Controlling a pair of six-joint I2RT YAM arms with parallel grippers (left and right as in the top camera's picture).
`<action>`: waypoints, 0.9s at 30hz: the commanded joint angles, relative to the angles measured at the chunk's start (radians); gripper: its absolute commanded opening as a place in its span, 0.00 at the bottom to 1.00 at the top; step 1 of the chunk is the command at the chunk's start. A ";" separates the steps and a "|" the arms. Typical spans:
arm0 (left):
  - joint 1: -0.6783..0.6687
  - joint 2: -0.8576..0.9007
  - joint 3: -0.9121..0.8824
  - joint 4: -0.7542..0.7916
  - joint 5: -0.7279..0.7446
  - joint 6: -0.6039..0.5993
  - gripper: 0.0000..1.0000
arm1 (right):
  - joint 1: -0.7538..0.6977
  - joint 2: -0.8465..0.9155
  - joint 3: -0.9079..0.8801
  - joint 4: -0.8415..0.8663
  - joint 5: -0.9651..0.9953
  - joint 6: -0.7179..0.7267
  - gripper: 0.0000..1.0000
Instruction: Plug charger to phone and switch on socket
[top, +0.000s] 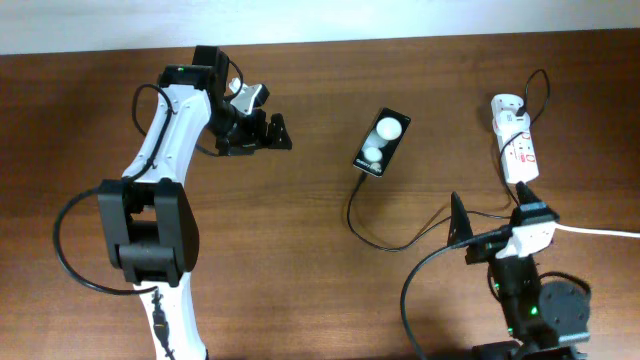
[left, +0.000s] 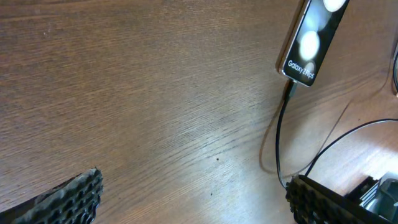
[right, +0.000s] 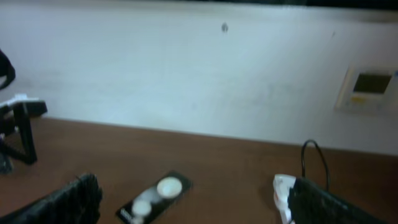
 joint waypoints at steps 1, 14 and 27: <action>0.001 -0.004 0.000 -0.001 0.003 0.005 0.99 | -0.005 -0.110 -0.137 0.089 0.001 -0.007 0.99; 0.001 -0.004 0.000 -0.001 0.003 0.005 0.99 | -0.004 -0.261 -0.320 0.173 -0.023 -0.007 0.99; 0.001 -0.004 0.000 -0.001 0.003 0.005 0.99 | -0.003 -0.261 -0.343 -0.018 -0.054 -0.007 0.99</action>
